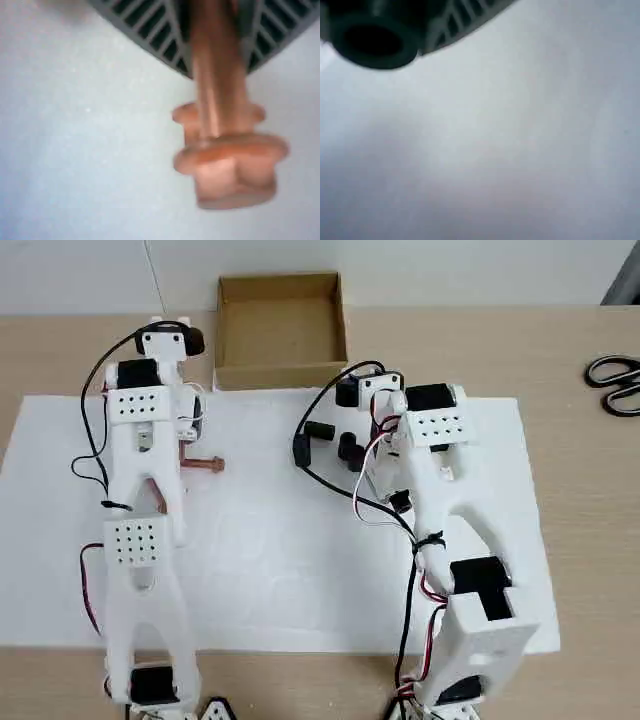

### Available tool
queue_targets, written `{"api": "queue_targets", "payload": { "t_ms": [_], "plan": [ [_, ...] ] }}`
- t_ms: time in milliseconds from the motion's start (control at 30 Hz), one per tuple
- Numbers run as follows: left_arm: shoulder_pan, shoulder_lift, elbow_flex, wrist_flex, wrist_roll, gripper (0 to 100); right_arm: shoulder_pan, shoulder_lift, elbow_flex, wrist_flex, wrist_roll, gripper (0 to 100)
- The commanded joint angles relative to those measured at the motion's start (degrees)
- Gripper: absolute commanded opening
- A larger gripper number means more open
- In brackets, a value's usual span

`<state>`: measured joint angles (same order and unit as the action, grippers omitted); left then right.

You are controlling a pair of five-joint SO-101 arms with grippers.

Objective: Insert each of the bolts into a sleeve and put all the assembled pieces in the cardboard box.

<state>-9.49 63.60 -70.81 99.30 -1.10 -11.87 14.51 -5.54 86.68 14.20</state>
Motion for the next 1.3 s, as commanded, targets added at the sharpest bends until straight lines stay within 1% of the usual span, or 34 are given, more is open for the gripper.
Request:
{"api": "queue_targets", "payload": {
  "t_ms": [0,233,367,733,967,1067,1267],
  "plan": [
    [0.9,-1.1,-2.2,1.1,-0.3,3,0.5,-3.6,-2.5,0.3,0.4,0.7],
    [1.5,-1.2,-2.1,1.2,-0.2,3,0.5,-3.6,-2.5,0.2,0.4,0.7],
    [2.5,-5.9,1.6,1.3,-0.1,3,0.5,-3.6,-2.5,0.0,0.4,0.7],
    [6.3,-31.9,26.5,1.2,-0.2,3,0.5,-3.6,-2.5,0.0,0.4,0.7],
    [8.6,-44.9,44.9,1.1,-0.5,3,0.5,-3.6,-2.5,0.3,0.4,0.7],
    [8.8,-48.1,50.8,0.5,-0.7,3,0.4,-3.6,-1.3,-0.1,0.4,0.7],
    [8.6,-48.4,60.2,-5.2,-1.5,3,0.4,-3.6,-0.1,-0.2,0.4,0.7]
  ]
}}
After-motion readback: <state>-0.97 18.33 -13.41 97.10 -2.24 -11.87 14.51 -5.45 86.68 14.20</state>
